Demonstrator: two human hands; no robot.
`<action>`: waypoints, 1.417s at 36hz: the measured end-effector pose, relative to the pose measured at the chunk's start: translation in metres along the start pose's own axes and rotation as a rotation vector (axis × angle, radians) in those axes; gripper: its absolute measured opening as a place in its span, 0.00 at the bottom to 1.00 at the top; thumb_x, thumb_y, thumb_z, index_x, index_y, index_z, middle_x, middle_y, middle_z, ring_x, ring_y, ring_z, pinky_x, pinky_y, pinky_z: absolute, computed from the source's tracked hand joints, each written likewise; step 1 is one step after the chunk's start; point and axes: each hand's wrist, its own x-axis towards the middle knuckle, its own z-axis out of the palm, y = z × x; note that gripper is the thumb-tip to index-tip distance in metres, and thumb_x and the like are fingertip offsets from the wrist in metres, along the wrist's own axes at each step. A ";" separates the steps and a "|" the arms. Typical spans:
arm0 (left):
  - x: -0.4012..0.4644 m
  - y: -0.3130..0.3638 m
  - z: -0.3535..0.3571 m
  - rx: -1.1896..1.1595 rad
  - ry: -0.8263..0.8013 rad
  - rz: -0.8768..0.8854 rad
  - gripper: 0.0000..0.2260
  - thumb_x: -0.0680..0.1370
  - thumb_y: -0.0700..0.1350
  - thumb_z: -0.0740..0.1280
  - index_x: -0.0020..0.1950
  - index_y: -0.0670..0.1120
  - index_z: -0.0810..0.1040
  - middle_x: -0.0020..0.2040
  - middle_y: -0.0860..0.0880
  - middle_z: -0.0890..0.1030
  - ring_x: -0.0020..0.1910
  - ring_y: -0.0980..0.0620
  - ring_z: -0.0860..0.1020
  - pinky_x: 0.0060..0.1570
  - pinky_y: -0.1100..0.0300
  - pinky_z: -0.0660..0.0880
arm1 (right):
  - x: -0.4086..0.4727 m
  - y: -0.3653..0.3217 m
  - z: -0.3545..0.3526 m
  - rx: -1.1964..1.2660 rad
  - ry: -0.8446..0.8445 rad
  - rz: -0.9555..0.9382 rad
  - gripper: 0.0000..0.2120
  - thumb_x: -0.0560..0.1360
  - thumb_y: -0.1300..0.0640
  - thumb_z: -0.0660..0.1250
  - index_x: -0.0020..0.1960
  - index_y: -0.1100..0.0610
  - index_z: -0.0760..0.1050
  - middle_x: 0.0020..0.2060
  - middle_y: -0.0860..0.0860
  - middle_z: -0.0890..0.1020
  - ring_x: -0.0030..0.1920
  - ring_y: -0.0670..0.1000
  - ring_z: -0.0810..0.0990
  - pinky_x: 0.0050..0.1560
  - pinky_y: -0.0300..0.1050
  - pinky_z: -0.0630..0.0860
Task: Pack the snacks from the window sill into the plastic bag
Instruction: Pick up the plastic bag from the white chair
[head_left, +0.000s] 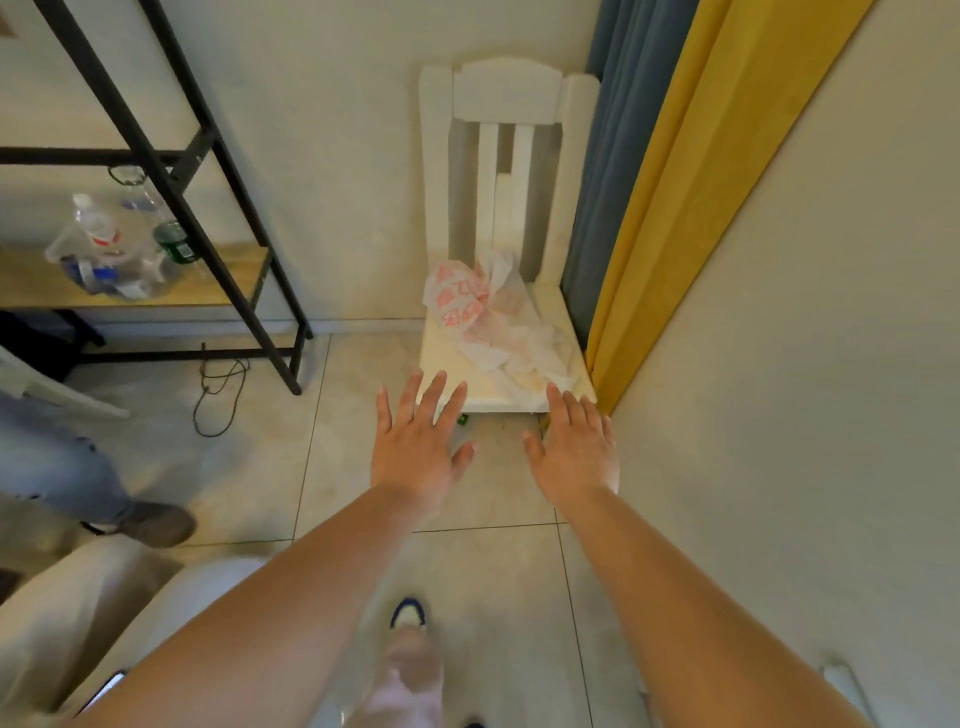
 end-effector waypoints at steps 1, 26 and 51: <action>0.010 -0.001 0.001 0.001 -0.008 0.004 0.30 0.80 0.62 0.46 0.77 0.54 0.39 0.78 0.51 0.42 0.76 0.47 0.37 0.72 0.42 0.34 | 0.008 -0.001 0.000 0.004 -0.004 -0.002 0.31 0.81 0.43 0.49 0.77 0.52 0.41 0.77 0.51 0.52 0.77 0.54 0.48 0.76 0.53 0.48; 0.285 -0.019 0.033 0.022 -0.229 0.144 0.29 0.81 0.61 0.47 0.78 0.54 0.43 0.79 0.52 0.44 0.77 0.48 0.38 0.70 0.42 0.33 | 0.249 -0.008 0.015 0.082 -0.224 0.100 0.28 0.81 0.45 0.52 0.77 0.54 0.49 0.76 0.51 0.56 0.76 0.53 0.52 0.75 0.49 0.54; 0.439 0.034 0.198 0.002 -0.579 0.114 0.27 0.78 0.49 0.62 0.76 0.53 0.58 0.77 0.51 0.57 0.77 0.48 0.48 0.71 0.40 0.35 | 0.444 0.066 0.131 0.169 -0.466 0.083 0.19 0.78 0.56 0.58 0.69 0.47 0.69 0.72 0.49 0.63 0.68 0.53 0.64 0.64 0.46 0.69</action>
